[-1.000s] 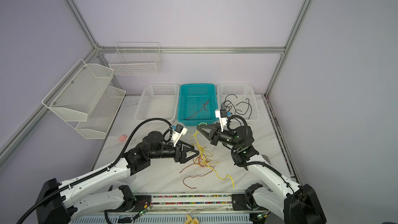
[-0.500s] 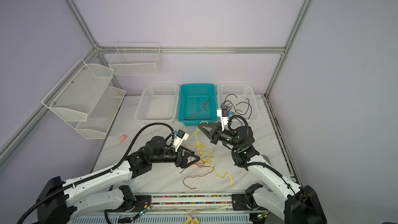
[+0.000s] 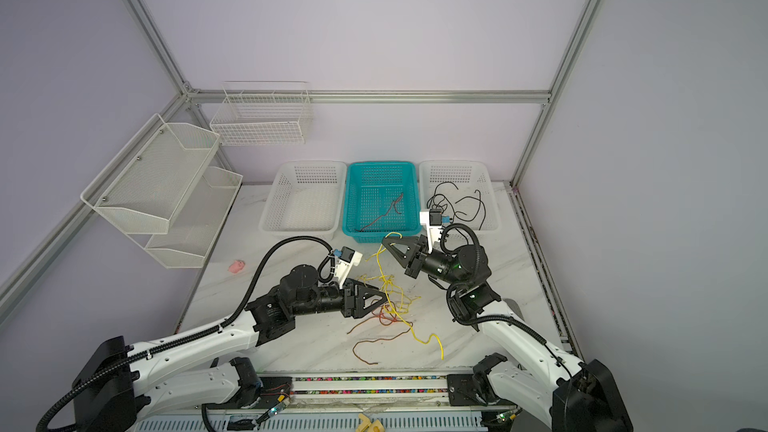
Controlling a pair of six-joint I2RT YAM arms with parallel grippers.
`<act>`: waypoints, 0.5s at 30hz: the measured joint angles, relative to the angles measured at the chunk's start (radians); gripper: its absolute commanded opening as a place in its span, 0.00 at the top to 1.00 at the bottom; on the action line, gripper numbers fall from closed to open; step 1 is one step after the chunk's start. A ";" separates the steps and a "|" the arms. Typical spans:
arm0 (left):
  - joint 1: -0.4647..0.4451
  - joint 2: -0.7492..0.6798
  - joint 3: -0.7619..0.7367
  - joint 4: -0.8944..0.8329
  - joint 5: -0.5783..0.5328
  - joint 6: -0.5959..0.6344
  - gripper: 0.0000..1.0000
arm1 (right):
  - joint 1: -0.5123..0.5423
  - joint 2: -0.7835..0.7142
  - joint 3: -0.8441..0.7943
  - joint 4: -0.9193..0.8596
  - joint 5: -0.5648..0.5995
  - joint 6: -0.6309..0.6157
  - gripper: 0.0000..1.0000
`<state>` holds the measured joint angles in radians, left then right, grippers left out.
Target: Untangle the cables
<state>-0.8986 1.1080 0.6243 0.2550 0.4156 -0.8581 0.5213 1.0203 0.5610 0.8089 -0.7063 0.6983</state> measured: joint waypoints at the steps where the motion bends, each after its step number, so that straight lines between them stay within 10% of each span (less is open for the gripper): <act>1: -0.001 0.008 0.000 0.017 0.001 -0.007 0.23 | 0.003 -0.001 -0.005 0.001 0.011 0.001 1.00; 15: -0.033 0.066 0.000 0.104 0.019 -0.048 0.54 | 0.018 -0.002 -0.034 -0.001 0.122 0.015 1.00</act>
<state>-0.9318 1.1740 0.6243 0.3588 0.4347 -0.9058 0.5396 1.0187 0.5266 0.8082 -0.5846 0.7136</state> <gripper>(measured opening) 0.487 0.054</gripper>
